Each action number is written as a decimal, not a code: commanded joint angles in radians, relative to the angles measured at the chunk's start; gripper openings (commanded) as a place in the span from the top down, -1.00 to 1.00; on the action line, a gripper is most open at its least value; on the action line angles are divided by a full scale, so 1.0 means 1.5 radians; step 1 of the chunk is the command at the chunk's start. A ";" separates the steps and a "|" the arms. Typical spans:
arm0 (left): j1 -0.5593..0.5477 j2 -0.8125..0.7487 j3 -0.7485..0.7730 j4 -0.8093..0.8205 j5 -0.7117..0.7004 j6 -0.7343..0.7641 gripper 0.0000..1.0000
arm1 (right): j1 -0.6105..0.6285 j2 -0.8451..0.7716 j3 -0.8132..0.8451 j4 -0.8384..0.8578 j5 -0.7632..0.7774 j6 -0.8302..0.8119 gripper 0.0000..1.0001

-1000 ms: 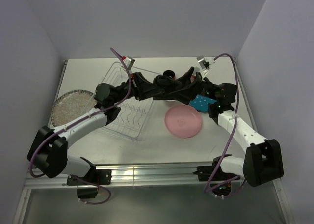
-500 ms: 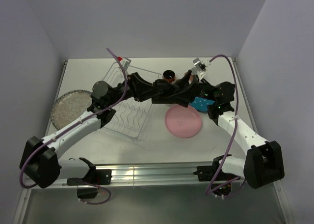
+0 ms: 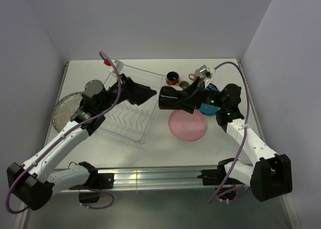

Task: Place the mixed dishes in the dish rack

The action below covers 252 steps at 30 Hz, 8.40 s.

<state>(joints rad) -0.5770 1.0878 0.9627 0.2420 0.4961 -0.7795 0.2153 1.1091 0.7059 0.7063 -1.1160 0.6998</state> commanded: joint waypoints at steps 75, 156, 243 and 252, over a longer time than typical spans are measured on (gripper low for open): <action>-0.077 -0.494 -0.222 -0.396 -0.461 0.461 -0.59 | 0.325 0.851 1.099 -1.109 0.639 -1.061 -0.26; -0.076 -0.466 -0.223 -0.389 -0.437 0.470 -0.61 | 0.240 0.723 0.914 -1.052 0.500 -1.024 -0.86; -0.076 -0.510 -0.239 -0.378 -0.411 0.480 -0.62 | 0.382 0.864 1.124 -1.176 0.880 -1.364 -0.68; -0.076 -0.511 -0.239 -0.379 -0.412 0.480 -0.62 | 0.387 0.866 1.123 -1.152 0.879 -1.366 -0.82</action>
<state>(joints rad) -0.6888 0.3351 0.6086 -0.3630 -0.1291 -0.0708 0.7830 2.4264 2.3905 -1.0836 0.2024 -1.3369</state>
